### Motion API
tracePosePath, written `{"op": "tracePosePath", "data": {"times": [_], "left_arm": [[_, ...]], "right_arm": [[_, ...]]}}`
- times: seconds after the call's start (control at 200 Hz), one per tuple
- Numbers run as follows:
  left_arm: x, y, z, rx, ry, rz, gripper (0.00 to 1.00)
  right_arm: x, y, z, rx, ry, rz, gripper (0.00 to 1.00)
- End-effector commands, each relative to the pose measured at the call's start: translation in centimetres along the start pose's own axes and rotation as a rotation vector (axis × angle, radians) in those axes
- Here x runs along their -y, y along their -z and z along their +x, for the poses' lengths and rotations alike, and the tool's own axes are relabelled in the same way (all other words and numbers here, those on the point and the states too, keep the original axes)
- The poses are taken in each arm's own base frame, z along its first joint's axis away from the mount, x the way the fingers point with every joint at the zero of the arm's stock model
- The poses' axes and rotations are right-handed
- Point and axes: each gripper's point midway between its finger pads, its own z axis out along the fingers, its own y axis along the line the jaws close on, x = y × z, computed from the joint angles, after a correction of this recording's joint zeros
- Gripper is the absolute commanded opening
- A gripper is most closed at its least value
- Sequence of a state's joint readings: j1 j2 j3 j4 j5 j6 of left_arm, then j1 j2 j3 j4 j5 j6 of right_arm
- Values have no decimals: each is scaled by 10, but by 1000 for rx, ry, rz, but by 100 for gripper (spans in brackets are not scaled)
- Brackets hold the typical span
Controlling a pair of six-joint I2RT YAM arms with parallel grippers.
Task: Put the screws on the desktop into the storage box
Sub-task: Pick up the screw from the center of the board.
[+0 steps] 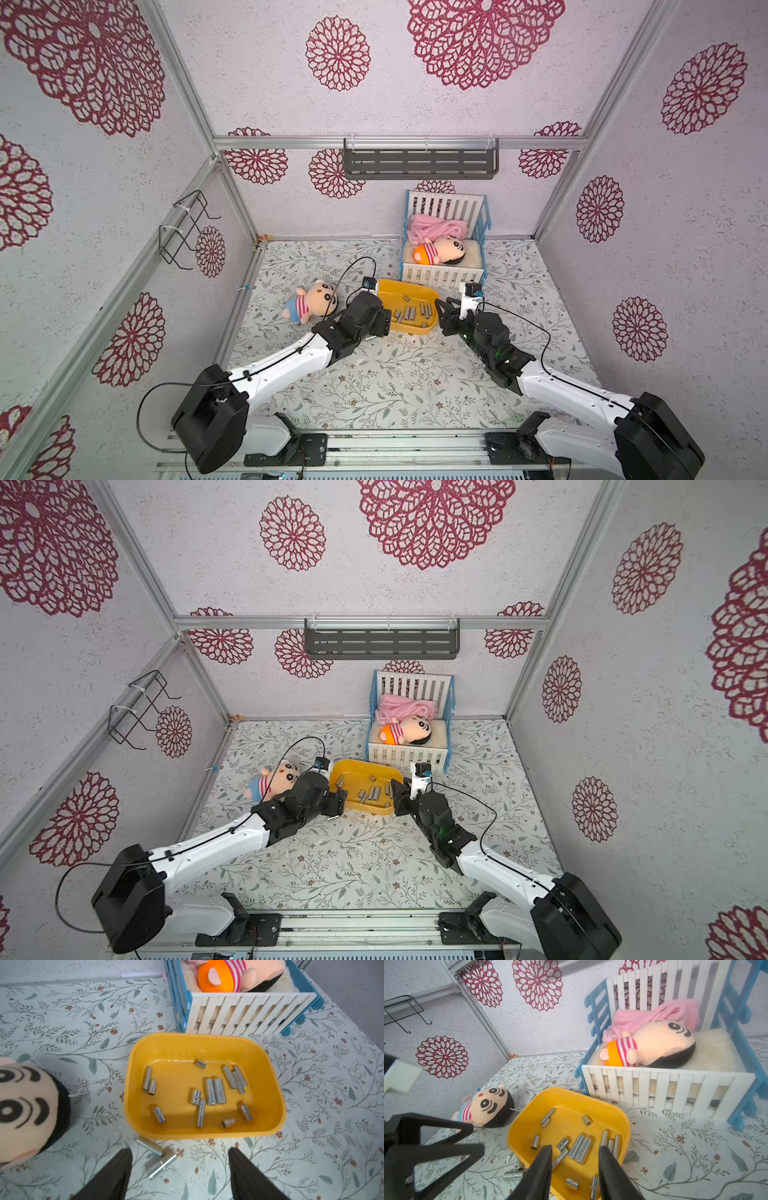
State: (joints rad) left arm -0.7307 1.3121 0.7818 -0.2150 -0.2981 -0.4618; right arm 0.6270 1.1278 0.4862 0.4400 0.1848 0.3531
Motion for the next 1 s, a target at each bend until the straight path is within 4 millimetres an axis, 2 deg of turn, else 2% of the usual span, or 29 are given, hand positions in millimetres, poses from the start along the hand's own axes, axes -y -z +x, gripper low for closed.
{"op": "tracePosePath", "data": {"times": [0.0,0.15,0.395,0.725,0.996], "left_arm": [[-22,2,39,-84,-20,-46,83],[-25,-4,53,-134,-20,-46,85],[-22,-33,73,-255,-24,-32,79],[-24,-64,82,-332,-29,-14,69],[-19,-74,88,-369,-41,13,60]], "right_arm": [[-9,-2,-13,35,-17,-33,42],[-8,-3,-12,29,-13,-32,42],[-11,-5,-9,16,-11,-46,42],[-15,-7,-8,3,-8,-60,42],[-16,-10,-5,-9,-5,-68,42]]}}
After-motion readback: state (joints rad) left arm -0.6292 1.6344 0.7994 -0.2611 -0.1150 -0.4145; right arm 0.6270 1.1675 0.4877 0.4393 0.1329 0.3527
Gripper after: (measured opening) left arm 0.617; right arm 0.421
